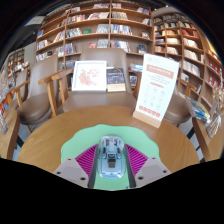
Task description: Arrange mouse
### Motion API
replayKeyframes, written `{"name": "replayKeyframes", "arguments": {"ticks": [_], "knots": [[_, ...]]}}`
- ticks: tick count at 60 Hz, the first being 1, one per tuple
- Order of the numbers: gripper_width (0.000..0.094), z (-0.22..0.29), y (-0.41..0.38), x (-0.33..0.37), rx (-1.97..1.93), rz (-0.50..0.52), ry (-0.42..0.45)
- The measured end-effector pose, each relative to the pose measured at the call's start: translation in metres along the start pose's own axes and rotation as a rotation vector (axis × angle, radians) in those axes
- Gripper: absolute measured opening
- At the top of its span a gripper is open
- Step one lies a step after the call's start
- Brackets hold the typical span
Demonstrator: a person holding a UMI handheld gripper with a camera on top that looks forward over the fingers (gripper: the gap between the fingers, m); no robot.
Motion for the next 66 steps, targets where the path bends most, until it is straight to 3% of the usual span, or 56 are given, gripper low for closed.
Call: {"name": "replayKeyframes", "arguments": {"ticks": [5, 10, 15, 21, 31, 49, 66], "knots": [[0.0537, 0.000, 0.000, -0.001, 0.000, 0.003, -0.008], [0.0752, 0.001, 0.008, 0.003, 0.012, -0.027, -0.011], [0.0861, 0.007, 0.011, 0.015, 0.000, -0.028, 0.006], [0.0842, 0.004, 0.024, 0.049, -0.023, -0.050, -0.021], [0.0851, -0.004, 0.051, 0.150, -0.012, -0.081, 0.056], [0.0852, -0.059, 0.073, 0.344, -0.019, 0.039, 0.134], [0.0851, -0.105, 0.098, 0.414, 0.023, 0.021, 0.170]]}}
Point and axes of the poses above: the point between the fingertips, and its own axes, seen from behind it with the camera up: y to the right, z up, x backward, against the way the camera looks, the point moved 4 cm from there along x, backward, against the way the camera looks, and after that the axes turned 11 degrees about -z, right-handed, at the moved point
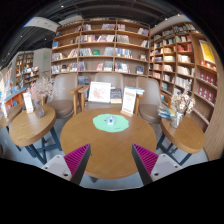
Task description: Arrange mouse
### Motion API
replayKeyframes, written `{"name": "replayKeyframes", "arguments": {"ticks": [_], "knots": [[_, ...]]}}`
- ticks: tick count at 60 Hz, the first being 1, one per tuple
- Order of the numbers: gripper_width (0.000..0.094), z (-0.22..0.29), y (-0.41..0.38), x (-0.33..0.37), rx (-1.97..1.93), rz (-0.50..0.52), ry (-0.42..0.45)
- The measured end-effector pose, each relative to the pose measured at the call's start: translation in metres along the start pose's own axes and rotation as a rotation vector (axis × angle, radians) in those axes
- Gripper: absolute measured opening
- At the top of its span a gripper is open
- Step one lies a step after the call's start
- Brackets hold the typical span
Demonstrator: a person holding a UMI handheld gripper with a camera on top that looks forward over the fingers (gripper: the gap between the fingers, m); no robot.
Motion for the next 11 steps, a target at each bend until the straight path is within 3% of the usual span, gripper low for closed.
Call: {"name": "replayKeyframes", "arguments": {"ticks": [11], "knots": [[0.0850, -0.0017, 0.0074, 0.0096, 0.021, -0.032, 0.037]]}}
Point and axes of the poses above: the point between the fingertips, and its own axes, seen from behind it with the camera up: y to the right, z up, x backward, against the way the camera looks, the point moved 4 cm from there along x, backward, against the way the camera looks, and after that the axes turned 11 degrees about -z, right-handed, at the moved point
